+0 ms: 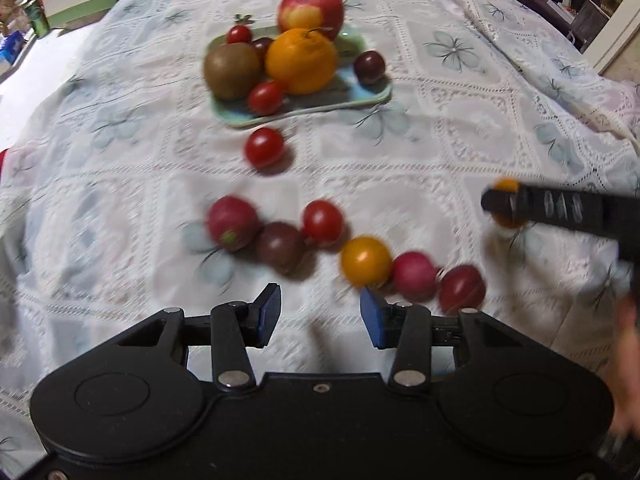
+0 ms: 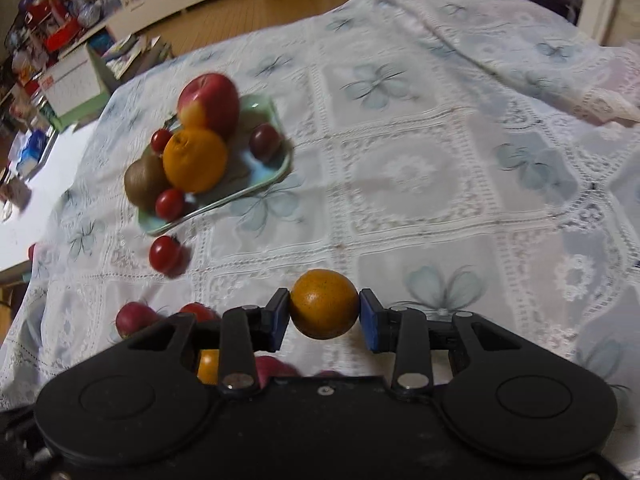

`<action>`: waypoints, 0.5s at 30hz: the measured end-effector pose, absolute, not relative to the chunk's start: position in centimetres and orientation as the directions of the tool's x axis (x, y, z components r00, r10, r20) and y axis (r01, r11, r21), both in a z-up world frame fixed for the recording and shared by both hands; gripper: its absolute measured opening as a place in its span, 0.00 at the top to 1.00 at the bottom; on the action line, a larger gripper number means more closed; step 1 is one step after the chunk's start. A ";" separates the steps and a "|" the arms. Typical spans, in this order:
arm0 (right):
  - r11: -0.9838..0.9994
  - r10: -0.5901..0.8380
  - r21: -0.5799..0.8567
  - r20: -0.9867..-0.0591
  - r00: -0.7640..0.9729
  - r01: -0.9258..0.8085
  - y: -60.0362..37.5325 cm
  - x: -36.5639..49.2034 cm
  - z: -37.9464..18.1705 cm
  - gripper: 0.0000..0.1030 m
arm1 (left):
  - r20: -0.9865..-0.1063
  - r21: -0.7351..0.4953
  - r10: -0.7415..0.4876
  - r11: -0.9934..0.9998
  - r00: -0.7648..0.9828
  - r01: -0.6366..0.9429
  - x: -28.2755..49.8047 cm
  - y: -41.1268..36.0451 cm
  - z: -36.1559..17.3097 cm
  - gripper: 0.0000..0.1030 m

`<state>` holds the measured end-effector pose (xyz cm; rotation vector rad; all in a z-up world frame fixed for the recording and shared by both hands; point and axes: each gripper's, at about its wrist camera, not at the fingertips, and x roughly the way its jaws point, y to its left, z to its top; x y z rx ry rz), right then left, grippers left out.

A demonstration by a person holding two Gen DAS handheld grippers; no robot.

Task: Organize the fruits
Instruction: 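Grasp an orange cherry tomato with the right tool while the left tool grasps another, then carry both orange tomatoes to the gold tray and open both tools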

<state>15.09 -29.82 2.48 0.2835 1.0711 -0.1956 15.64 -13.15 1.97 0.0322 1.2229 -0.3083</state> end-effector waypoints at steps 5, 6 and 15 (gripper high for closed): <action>0.947 -0.033 0.130 -0.871 0.490 0.295 -30.6 13.2 2.8 0.63 | -0.929 -0.138 -0.205 0.964 0.308 0.226 17.2 -15.2 1.5 0.50; 0.946 -0.027 0.137 -0.869 0.494 0.292 -30.6 13.0 2.7 0.63 | -0.930 -0.134 -0.200 0.966 0.307 0.223 17.4 -15.5 1.4 0.50; 0.946 -0.001 0.170 -0.849 0.528 0.275 -30.6 11.0 2.7 0.63 | -0.944 -0.126 -0.171 0.977 0.282 0.172 18.3 -16.9 -0.6 0.48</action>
